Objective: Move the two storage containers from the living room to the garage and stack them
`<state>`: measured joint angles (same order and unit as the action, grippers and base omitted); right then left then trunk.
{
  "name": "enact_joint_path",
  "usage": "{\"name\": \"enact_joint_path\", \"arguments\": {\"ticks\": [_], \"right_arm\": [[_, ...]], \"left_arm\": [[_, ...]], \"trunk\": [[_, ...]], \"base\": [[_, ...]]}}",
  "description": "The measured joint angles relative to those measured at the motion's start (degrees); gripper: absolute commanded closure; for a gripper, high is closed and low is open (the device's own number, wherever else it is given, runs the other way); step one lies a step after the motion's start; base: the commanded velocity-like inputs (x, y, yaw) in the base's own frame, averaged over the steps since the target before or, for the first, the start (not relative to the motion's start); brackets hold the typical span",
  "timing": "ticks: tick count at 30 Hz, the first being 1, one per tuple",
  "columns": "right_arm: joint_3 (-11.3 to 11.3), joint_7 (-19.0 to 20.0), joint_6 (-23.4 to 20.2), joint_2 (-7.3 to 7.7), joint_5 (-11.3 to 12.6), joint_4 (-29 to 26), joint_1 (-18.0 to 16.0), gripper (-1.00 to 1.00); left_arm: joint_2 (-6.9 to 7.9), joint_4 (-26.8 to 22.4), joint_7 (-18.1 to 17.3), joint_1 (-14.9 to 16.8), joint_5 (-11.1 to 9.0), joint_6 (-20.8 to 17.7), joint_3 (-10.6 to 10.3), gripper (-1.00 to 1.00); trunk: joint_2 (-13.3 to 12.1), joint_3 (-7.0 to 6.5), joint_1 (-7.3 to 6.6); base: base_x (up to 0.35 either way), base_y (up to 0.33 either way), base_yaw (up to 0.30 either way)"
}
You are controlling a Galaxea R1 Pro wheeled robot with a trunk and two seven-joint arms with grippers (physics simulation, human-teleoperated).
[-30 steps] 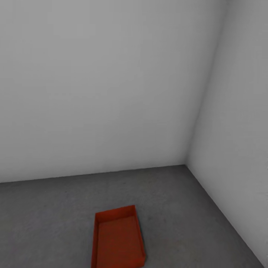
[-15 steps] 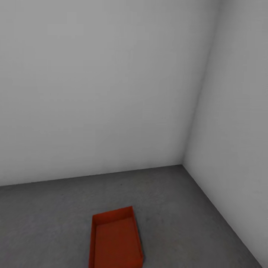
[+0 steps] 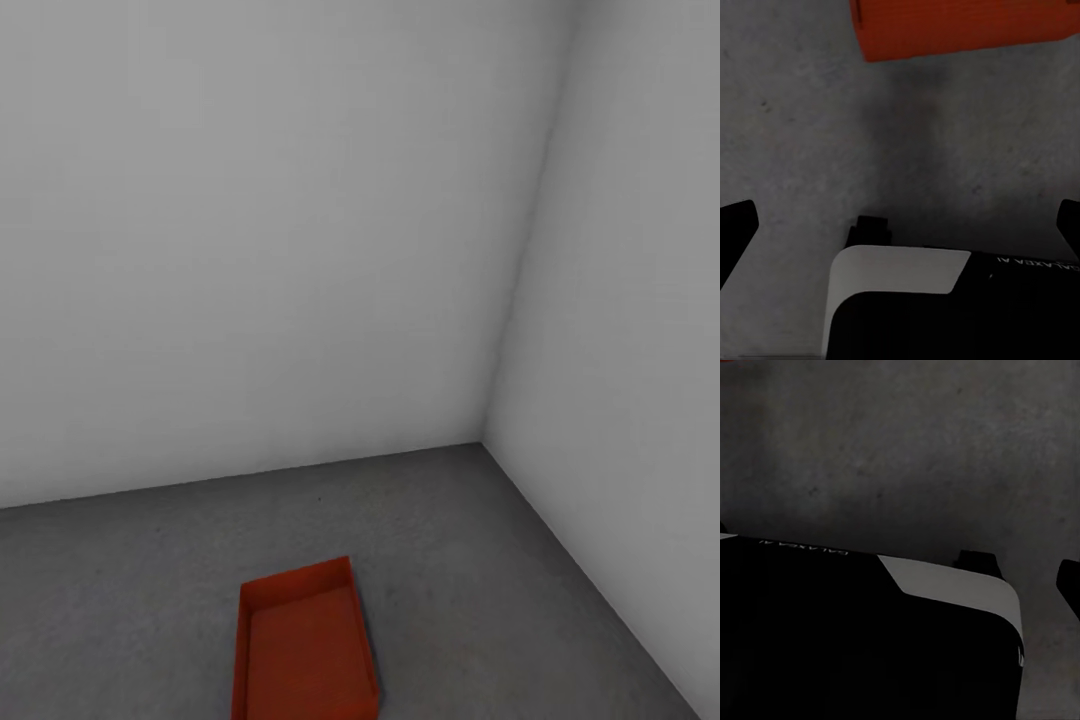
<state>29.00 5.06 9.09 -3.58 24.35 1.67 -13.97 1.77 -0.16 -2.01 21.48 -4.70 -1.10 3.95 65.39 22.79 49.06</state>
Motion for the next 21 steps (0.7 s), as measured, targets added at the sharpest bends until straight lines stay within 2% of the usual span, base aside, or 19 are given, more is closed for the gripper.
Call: {"name": "enact_joint_path", "arguments": {"ticks": [13, 21], "right_arm": [[0.00, -0.05, 0.06, 0.08, 0.02, 0.00, 0.06, -1.00], [-0.01, -0.10, 0.10, 0.40, 2.78, 0.00, 0.07, -1.00]], "left_arm": [[-0.10, -0.02, -0.13, -0.32, 0.01, 0.47, 0.00, -1.00], [-0.54, -0.02, -0.14, -0.32, 0.01, 0.54, 0.00, -1.00]], "trunk": [[0.00, -0.08, 0.00], [0.00, -0.66, 0.00]], "base": [[0.000, 0.000, -0.007], [0.000, 0.000, -0.064]]}}
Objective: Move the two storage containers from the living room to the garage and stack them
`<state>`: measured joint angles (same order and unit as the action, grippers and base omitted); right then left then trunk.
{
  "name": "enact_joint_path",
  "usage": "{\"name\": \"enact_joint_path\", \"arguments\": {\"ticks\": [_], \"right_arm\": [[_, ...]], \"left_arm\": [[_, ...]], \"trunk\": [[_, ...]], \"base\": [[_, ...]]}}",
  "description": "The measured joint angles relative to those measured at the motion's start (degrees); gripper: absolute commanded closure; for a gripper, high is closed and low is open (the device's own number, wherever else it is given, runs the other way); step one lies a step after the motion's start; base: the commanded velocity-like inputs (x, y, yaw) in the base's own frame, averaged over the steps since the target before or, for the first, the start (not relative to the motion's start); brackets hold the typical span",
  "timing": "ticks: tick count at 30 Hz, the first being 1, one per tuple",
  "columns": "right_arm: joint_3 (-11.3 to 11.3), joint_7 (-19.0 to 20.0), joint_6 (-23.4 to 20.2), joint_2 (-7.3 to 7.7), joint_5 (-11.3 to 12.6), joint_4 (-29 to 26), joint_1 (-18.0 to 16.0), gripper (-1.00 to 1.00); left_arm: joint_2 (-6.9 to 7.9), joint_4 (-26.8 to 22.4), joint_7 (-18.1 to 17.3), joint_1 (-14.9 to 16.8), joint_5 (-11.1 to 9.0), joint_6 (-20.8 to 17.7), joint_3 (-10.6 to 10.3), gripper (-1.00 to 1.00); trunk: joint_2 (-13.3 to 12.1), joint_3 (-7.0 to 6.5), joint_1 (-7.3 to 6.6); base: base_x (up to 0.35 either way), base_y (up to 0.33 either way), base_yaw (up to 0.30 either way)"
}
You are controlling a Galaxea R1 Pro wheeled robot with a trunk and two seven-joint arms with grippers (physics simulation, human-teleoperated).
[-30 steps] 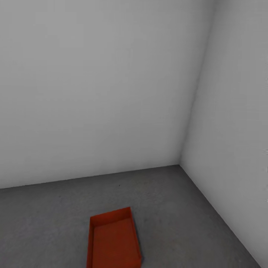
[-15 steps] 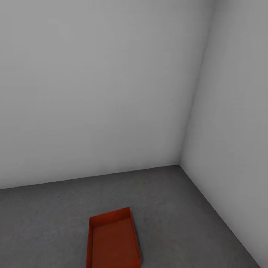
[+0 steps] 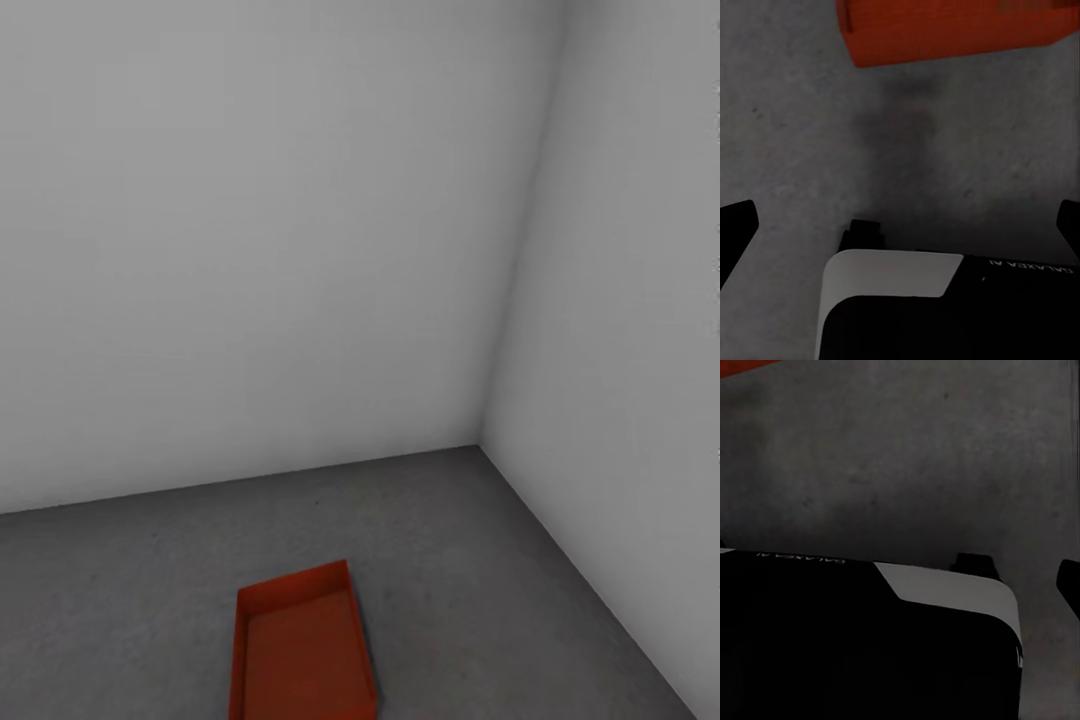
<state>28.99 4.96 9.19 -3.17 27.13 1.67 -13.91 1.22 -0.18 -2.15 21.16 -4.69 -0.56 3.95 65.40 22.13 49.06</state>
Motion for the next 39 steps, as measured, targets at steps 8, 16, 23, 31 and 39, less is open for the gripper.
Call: {"name": "enact_joint_path", "arguments": {"ticks": [8, 16, 23, 31, 39], "right_arm": [[0.01, 0.00, 0.00, 0.28, 0.60, 0.00, 0.00, -1.00], [0.01, 0.00, -0.08, 0.30, 0.64, 0.00, 0.00, -1.00], [0.02, -0.02, -0.09, 0.30, 0.76, 0.00, 0.00, -1.00], [0.02, -0.09, -0.16, 0.30, 0.82, 0.00, 0.00, -1.00], [0.02, -0.09, -0.18, 0.30, 0.80, 0.00, 0.00, -1.00]], "left_arm": [[-0.03, 0.00, 0.00, 0.00, 0.00, 0.07, 0.00, -1.00], [-0.09, 0.00, 0.00, 0.00, 0.00, 0.07, 0.00, -1.00], [-0.06, -0.01, 0.00, 0.00, 0.00, 0.03, 0.00, -1.00], [-0.02, -0.01, 0.00, 0.00, 0.00, 0.02, 0.00, -1.00], [-0.04, 0.00, 0.00, 0.00, 0.00, 0.01, 0.00, -1.00]], "trunk": [[0.00, -0.68, 0.00], [0.00, -1.35, 0.00], [0.00, -1.54, 0.00], [0.00, -1.56, 0.00], [0.00, -1.56, 0.00]], "base": [[0.000, 0.000, -0.075], [0.000, 0.000, -0.072], [0.000, 0.000, -0.018], [0.000, 0.000, -0.001], [0.000, 0.000, 0.000]]}}
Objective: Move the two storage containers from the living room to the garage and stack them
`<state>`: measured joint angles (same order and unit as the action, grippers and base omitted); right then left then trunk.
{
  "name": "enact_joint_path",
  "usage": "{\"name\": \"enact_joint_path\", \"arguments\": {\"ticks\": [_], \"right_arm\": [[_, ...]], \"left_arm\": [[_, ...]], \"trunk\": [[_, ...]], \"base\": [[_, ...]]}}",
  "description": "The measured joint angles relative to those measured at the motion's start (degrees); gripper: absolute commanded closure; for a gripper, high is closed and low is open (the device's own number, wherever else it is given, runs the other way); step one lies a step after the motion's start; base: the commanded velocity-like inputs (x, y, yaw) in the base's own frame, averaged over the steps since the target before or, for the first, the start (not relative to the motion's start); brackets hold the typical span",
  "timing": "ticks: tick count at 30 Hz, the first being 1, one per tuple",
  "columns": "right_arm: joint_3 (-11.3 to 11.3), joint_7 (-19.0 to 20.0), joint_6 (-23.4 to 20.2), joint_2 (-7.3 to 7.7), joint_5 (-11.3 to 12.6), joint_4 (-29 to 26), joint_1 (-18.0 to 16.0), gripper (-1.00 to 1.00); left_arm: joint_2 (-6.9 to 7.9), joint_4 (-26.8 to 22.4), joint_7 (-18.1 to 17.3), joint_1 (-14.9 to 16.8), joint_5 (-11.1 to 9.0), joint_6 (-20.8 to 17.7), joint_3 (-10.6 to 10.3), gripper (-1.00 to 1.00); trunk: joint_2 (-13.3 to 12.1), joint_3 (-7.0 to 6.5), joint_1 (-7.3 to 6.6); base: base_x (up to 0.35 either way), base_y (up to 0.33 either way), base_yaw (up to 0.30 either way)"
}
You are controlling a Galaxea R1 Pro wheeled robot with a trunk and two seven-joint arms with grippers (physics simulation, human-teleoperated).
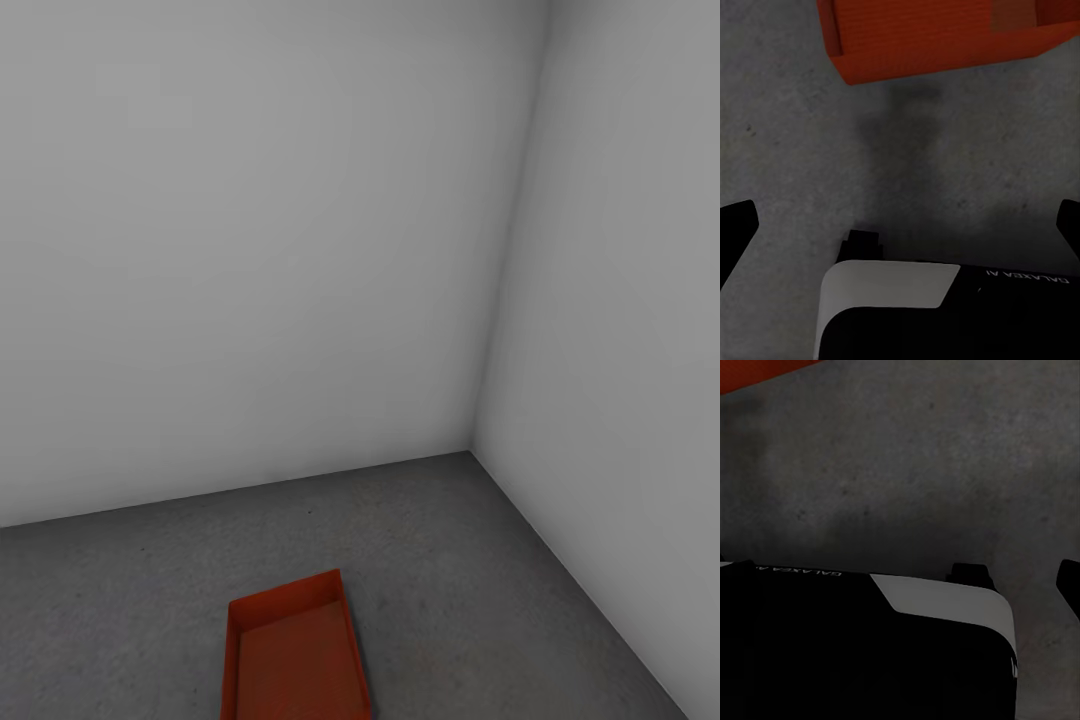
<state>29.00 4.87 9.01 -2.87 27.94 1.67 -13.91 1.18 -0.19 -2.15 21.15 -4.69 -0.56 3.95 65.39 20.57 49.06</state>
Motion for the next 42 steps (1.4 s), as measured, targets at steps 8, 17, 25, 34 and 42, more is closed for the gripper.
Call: {"name": "enact_joint_path", "arguments": {"ticks": [8, 17, 25, 34, 42], "right_arm": [[0.00, -0.02, 0.00, 0.00, 0.02, 0.00, 0.00, -1.00], [-0.02, -0.07, 0.03, 0.06, 0.02, 0.00, 0.00, -1.00], [-0.01, -0.09, 0.10, 0.01, 0.02, 0.00, 0.01, -1.00], [-0.01, -0.09, 0.06, -0.06, 0.02, 0.00, 0.01, -1.00], [-0.02, -0.09, 0.10, 0.00, 0.02, 0.00, 0.01, -1.00]], "left_arm": [[-0.04, 0.00, 0.00, 0.00, 0.00, -0.02, 0.00, -1.00], [-0.07, 0.01, -0.06, -0.06, 0.00, -0.37, 0.00, -1.00], [-0.11, 0.02, -0.08, -0.07, 0.00, -0.33, 0.00, -1.00], [-0.13, 0.03, -0.08, -0.07, 0.00, -0.32, 0.00, -1.00], [-0.14, 0.02, -0.08, -0.07, 0.00, -0.26, 0.00, -1.00]], "trunk": [[0.00, 0.00, 0.00], [0.00, 0.00, 0.00], [0.00, 0.00, 0.00], [0.00, 0.00, 0.00], [0.00, 0.00, 0.00]], "base": [[0.000, 0.000, 0.000], [0.000, 0.000, 0.000], [0.000, 0.000, -0.128], [0.000, 0.000, -0.273], [0.000, 0.000, -0.282]]}}
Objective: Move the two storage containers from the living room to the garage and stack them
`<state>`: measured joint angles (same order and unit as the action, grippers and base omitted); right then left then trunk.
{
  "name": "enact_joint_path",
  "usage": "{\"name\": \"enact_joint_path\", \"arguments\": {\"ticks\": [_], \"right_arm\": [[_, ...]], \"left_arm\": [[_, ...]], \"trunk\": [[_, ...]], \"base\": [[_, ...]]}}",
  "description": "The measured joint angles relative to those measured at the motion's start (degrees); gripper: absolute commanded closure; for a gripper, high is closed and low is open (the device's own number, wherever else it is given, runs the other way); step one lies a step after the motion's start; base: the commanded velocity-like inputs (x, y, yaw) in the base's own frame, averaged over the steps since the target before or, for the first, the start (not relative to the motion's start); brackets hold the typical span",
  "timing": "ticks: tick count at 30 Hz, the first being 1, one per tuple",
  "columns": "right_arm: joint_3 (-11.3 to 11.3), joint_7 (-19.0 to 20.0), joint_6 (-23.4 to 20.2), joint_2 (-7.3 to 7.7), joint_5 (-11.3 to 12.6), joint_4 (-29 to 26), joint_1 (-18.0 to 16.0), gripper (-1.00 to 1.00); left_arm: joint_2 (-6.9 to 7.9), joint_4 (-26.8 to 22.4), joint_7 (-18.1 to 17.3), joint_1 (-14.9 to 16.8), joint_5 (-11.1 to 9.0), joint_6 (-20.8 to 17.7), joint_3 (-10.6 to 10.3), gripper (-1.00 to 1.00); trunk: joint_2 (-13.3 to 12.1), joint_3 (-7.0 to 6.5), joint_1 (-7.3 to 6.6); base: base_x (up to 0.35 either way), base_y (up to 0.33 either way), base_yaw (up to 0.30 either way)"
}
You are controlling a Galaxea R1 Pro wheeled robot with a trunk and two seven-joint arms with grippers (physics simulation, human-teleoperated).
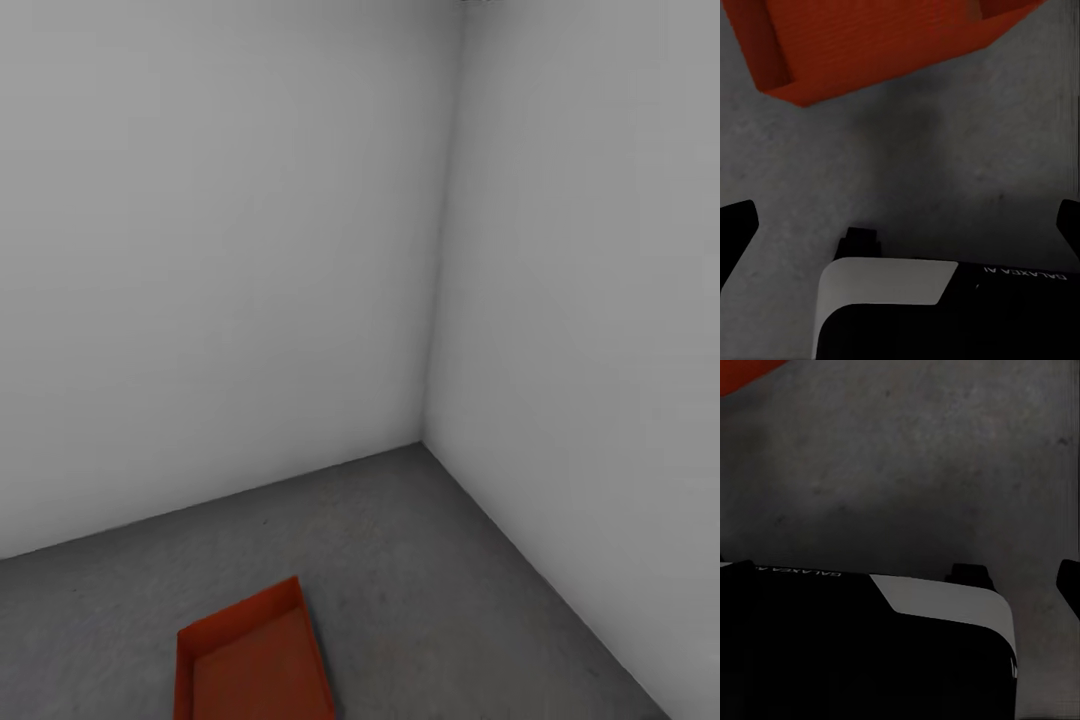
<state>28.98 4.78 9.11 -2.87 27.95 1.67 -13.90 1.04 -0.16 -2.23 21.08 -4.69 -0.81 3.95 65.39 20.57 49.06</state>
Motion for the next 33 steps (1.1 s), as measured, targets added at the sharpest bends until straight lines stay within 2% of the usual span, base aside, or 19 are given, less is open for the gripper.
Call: {"name": "enact_joint_path", "arguments": {"ticks": [18, 29, 33], "right_arm": [[-0.07, 0.00, -0.02, 0.00, 0.07, 0.00, 0.00, -1.00], [-0.07, -0.01, -0.09, 0.17, 0.10, 0.08, 0.79, -1.00], [-0.07, -0.01, -0.09, 0.23, 0.97, 0.08, 0.85, -1.00]], "left_arm": [[0.01, 0.00, 0.00, 0.00, 0.00, -0.15, 0.00, -1.00], [0.15, 0.00, 0.00, -1.46, 0.00, -0.01, 0.00, -1.00], [0.16, 0.00, 0.00, -1.57, 0.00, -0.05, 0.00, -1.00]], "trunk": [[0.00, 0.00, 0.00], [0.00, 0.00, 0.00], [0.00, 0.00, 0.00]], "base": [[0.000, 0.000, -0.282], [0.000, 0.000, -0.282], [0.000, 0.000, -0.282]]}}
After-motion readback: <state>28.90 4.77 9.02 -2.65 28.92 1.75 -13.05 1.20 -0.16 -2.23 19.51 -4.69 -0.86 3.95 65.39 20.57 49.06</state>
